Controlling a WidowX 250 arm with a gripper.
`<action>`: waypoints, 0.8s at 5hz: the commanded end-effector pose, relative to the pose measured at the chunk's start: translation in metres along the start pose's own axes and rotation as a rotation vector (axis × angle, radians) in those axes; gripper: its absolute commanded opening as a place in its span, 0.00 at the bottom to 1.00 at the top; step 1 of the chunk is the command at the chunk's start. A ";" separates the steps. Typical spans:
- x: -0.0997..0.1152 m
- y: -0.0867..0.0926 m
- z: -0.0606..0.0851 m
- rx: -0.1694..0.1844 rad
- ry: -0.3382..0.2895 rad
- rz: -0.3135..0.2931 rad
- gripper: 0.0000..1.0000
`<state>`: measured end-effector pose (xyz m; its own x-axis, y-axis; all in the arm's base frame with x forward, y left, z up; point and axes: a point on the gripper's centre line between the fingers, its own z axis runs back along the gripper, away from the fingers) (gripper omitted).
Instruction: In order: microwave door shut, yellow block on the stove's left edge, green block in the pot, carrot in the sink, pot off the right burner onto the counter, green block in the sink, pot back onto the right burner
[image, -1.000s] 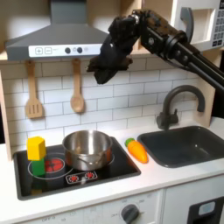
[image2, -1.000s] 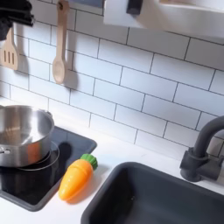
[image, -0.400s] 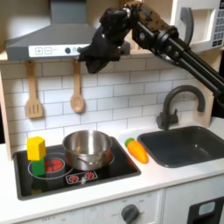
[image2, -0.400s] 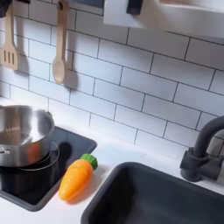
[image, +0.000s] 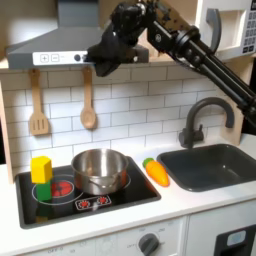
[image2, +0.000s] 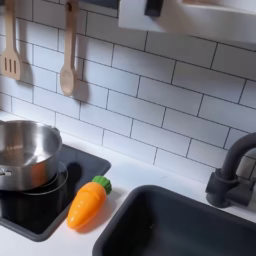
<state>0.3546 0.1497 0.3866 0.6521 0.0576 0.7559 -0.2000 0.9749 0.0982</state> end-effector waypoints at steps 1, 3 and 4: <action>0.010 -0.002 -0.003 -0.004 -0.029 -0.006 0.00; 0.015 0.000 -0.008 0.002 -0.041 -0.004 0.00; 0.015 -0.001 -0.012 -0.003 -0.036 -0.006 0.00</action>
<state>0.3722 0.1522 0.3917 0.6246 0.0444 0.7797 -0.1959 0.9754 0.1015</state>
